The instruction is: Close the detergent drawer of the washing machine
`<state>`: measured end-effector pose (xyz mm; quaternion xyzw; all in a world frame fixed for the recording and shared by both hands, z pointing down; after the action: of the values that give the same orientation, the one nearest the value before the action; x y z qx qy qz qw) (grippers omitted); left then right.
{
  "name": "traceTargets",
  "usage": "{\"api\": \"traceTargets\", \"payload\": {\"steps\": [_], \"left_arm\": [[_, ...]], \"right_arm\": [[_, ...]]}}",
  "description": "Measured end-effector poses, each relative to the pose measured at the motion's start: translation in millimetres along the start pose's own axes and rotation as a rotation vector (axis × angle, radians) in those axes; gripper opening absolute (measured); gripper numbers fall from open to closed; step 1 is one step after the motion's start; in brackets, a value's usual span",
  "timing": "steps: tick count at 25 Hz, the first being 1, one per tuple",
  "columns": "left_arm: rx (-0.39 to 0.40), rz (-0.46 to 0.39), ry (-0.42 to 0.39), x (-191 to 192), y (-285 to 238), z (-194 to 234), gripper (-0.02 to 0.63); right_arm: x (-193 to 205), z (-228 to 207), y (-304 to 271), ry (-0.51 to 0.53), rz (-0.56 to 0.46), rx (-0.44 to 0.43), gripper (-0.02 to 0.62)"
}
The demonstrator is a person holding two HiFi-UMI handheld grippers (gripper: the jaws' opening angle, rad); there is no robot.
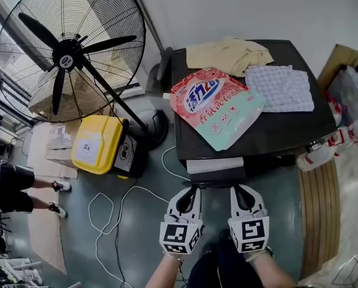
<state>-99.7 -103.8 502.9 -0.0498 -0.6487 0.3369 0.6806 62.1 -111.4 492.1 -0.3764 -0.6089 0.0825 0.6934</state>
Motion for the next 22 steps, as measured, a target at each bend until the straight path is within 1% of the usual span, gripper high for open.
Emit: {"api": "traceTargets", "payload": {"steps": [22], "left_arm": [[-0.009,-0.01,-0.019,-8.3,-11.6,7.9,0.025]], "right_arm": [[-9.7,-5.0,-11.7,-0.007,-0.027,0.003,0.031]]}}
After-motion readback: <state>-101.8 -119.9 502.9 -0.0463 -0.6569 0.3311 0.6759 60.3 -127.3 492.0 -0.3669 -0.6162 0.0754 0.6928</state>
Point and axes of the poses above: the fingertips, and each gripper's own axes: y backward along the fingers, z to its left, x out of its underside, the point moved 6 cm from there along y, backward along the fingers, and after that the axes turned 13 degrees about z, right-handed, at the moved point
